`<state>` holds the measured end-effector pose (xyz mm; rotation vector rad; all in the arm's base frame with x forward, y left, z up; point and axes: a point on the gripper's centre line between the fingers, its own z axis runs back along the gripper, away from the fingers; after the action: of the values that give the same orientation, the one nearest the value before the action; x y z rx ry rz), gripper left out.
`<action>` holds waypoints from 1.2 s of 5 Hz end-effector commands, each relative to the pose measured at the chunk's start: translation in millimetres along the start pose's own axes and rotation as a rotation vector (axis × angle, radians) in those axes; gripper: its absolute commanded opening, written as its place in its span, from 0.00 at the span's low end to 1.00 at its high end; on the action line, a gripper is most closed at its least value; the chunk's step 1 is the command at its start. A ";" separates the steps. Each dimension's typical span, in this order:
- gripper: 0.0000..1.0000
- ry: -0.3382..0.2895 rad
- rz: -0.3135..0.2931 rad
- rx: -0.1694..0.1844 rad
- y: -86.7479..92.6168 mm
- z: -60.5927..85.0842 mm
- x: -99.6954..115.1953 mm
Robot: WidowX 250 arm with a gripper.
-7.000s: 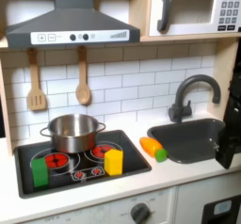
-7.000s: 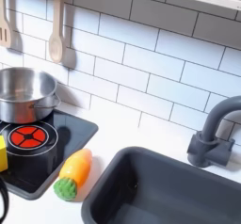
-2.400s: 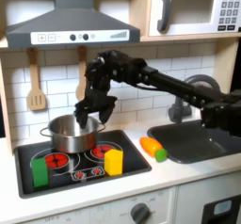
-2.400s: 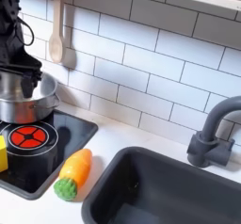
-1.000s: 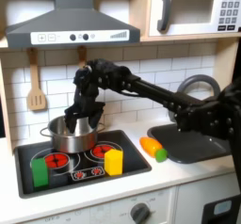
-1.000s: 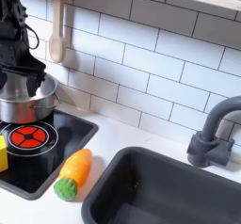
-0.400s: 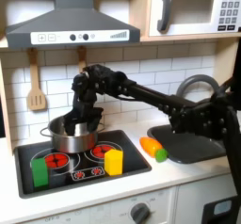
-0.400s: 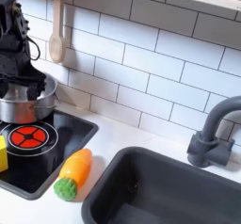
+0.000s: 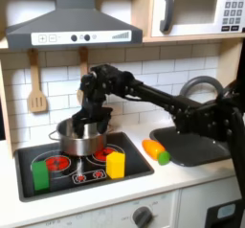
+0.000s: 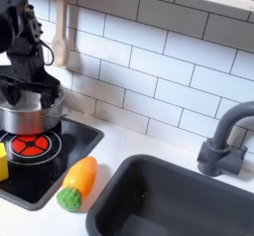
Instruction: Slide pot right
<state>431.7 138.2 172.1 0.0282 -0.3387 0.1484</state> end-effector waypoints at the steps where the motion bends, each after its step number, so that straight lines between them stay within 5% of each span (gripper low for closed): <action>1: 1.00 0.016 -0.034 -0.029 -18.4 -1.7 -4.6; 3: 1.00 0.052 -0.076 -0.055 -42.5 -11.3 -15.3; 6: 1.00 -0.003 -0.089 -0.059 -47.8 9.3 -16.8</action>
<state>420.6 84.1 176.5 -0.0152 -0.3456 0.0401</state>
